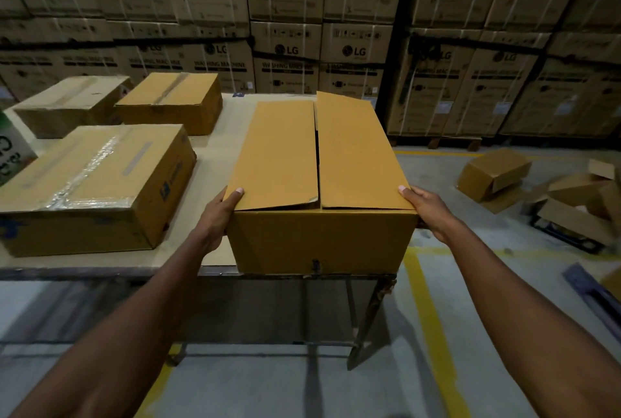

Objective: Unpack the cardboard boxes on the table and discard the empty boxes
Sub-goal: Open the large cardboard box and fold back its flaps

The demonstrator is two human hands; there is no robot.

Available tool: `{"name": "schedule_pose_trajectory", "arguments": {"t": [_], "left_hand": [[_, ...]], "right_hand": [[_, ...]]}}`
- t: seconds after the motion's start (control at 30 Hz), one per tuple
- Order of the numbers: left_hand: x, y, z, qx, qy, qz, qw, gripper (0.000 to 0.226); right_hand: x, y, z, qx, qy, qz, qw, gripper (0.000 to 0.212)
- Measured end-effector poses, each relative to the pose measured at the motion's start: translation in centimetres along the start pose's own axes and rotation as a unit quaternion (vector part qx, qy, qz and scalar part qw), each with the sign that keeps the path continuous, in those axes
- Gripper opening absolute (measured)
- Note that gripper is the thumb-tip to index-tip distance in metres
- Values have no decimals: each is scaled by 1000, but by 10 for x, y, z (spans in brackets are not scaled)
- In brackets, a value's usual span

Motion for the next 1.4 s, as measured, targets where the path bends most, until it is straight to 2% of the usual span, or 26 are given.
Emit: {"name": "schedule_pose_trajectory", "arguments": {"t": [0.37, 0.6, 0.77, 0.83, 0.93, 0.97, 1.03, 1.13, 1.2, 1.27, 1.4], "left_hand": [[-2, -2, 0, 5, 3, -6, 1000, 50], [3, -7, 3, 7, 0, -4, 1000, 61], [5, -8, 5, 0, -3, -6, 1000, 64], [5, -7, 7, -34, -34, -16, 999, 64], [-3, -1, 16, -185, -138, -59, 971, 65], [-12, 4, 16, -219, -160, -88, 958, 61], [-32, 14, 9, -236, -215, -161, 934, 57], [-53, 27, -12, -218, -350, -242, 878, 64], [-57, 30, -25, -206, -411, -247, 853, 75], [-57, 30, -36, -188, -448, -226, 844, 87], [-54, 22, -47, -152, -504, -210, 824, 102]], "right_hand": [[8, 11, -4, -6, -1, -9, 1000, 47], [7, 11, -6, -2, -10, -13, 1000, 49], [9, 12, -6, -7, 1, -10, 1000, 49], [12, 10, -8, -19, 26, -3, 999, 47], [29, 1, -13, -117, 132, 60, 983, 50], [39, 1, -20, -148, 159, 91, 972, 48], [62, 0, -42, -166, 166, 157, 959, 42], [92, -5, -91, -97, 137, 198, 966, 41], [102, -12, -130, -13, 107, 151, 983, 48], [104, -21, -168, 67, 68, 73, 993, 59], [102, -36, -214, 79, 59, 24, 995, 76]]}}
Point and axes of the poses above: each hand's wrist, its own y-axis away from the middle knuckle, its own z-axis out of the back of the hand, x = y × z, the point moved 5 cm from there along -y, towards the middle knuckle, and after that the axes turned 13 degrees about -y, right-handed, at the moved point
